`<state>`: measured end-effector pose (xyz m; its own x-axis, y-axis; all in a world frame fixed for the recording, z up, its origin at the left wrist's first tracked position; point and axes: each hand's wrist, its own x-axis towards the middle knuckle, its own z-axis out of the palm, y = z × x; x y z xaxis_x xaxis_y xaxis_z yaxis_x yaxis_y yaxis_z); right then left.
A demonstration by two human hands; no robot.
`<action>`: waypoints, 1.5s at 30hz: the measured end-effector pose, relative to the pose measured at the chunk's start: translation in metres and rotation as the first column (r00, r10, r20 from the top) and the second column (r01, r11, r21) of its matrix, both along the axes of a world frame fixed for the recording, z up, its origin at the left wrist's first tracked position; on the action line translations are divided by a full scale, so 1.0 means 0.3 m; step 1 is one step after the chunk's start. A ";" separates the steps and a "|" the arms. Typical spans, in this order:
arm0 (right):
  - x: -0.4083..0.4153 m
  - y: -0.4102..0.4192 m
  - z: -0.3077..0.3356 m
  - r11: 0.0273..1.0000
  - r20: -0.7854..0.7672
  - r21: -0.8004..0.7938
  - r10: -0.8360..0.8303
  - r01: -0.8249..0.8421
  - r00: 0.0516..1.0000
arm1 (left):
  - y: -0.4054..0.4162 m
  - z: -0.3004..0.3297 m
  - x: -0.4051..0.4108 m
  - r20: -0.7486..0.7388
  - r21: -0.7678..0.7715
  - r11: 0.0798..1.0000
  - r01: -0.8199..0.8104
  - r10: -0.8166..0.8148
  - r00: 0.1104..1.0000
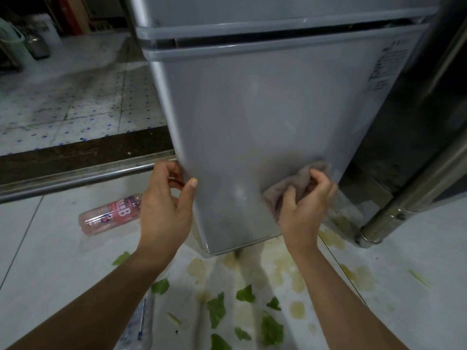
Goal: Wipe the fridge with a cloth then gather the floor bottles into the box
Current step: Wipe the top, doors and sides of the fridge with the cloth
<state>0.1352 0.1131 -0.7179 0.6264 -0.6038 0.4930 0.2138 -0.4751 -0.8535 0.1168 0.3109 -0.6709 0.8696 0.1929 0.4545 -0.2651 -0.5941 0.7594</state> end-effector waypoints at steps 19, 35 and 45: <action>0.140 -0.169 0.079 0.983 0.115 0.045 -0.181 0.177 0.977 | -0.024 -0.003 -0.008 -0.031 -0.065 0.998 -0.019 0.017 0.999; 0.180 -0.344 0.059 0.994 -0.070 0.060 -0.088 0.092 0.994 | -0.027 -0.104 -0.033 -0.085 -0.063 0.997 -0.037 0.031 0.996; 0.152 -0.339 -0.285 0.991 -0.384 0.131 0.027 0.026 0.923 | -0.023 -0.135 -0.019 -0.031 0.041 0.999 -0.019 0.020 0.999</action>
